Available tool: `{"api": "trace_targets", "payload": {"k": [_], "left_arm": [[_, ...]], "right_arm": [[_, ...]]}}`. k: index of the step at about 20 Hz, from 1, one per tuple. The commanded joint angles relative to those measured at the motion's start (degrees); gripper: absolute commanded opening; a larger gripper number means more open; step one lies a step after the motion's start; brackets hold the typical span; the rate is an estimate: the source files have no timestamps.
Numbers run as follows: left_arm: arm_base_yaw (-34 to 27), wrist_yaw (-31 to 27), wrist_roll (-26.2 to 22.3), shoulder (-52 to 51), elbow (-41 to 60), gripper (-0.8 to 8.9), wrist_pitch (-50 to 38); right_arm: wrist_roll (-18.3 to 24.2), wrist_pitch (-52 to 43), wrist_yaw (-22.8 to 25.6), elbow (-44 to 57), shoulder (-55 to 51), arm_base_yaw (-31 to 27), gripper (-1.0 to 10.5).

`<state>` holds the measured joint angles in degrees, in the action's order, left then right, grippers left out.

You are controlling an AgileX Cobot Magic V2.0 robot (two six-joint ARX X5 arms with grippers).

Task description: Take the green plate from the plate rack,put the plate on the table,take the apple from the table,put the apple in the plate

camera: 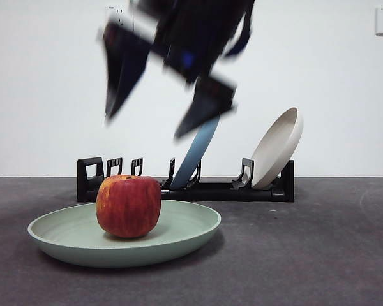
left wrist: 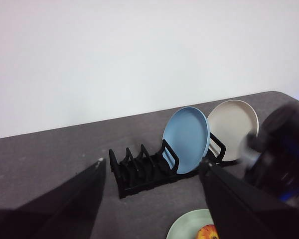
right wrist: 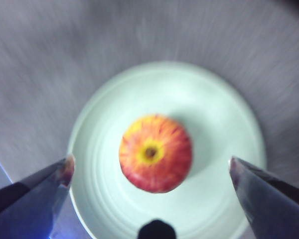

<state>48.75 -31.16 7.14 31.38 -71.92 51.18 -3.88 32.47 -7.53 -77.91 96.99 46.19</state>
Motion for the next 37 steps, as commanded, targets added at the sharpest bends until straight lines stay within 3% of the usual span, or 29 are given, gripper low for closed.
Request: {"api": "trace_targets", "payload": {"k": [1, 5, 7, 10, 11, 12, 14, 17, 20, 25, 28, 37], "left_arm": [[-0.11, -0.22, 0.31, 1.9, 0.28, 3.13, -0.7], [-0.09, -0.02, -0.26, 5.42, 0.28, 3.1, -0.7], [-0.09, 0.0, -1.77, 7.37, 0.28, 2.98, -0.76], [-0.09, 0.07, -4.37, 10.21, 0.28, 0.85, -0.98], [-0.09, 0.04, -5.25, 11.47, 0.28, -0.26, -1.14], [-0.09, 0.07, -6.27, 12.7, 0.28, -0.08, -1.68], [-0.09, 0.2, -7.72, 14.56, 0.31, -0.08, -3.54], [-0.04, 4.74, -9.44, 15.32, 1.33, -0.08, -5.31], [-0.02, 4.2, -10.21, 13.05, 6.47, -0.08, -6.84], [0.0, 2.38, -7.39, 1.16, 25.33, -0.08, -15.91], [0.0, 2.73, -5.79, -6.16, 37.16, -0.08, -23.47], [0.0, 2.82, -5.4, -6.78, 38.95, -0.03, -18.91]], "right_arm": [[-0.22, 1.01, 3.15, -0.04, -4.79, -1.16, 5.6], [0.33, 4.15, 8.13, -0.04, -12.33, -2.78, 5.4], [0.59, 6.16, 9.73, -0.04, -15.91, -3.63, 4.6], [1.66, 9.7, 11.78, -0.04, -20.81, -4.55, 2.0], [2.12, 11.65, 12.63, -0.04, -22.99, -4.74, 0.4], [3.17, 13.18, 12.87, -0.04, -24.85, -4.94, -0.1], [3.34, 14.71, 14.47, 0.04, -27.98, -4.94, -0.1], [2.82, 14.43, 15.19, 2.45, -31.93, -4.94, -0.1], [2.19, 9.38, 15.43, 10.27, -36.28, -4.94, -0.1], [-3.76, -7.21, 16.31, 31.91, -47.15, -4.9, -0.1], [-4.46, -15.39, 21.97, 42.14, -52.35, -4.87, -0.1], [-5.73, -16.52, 22.75, 43.85, -52.81, -4.92, 0.0]]}}
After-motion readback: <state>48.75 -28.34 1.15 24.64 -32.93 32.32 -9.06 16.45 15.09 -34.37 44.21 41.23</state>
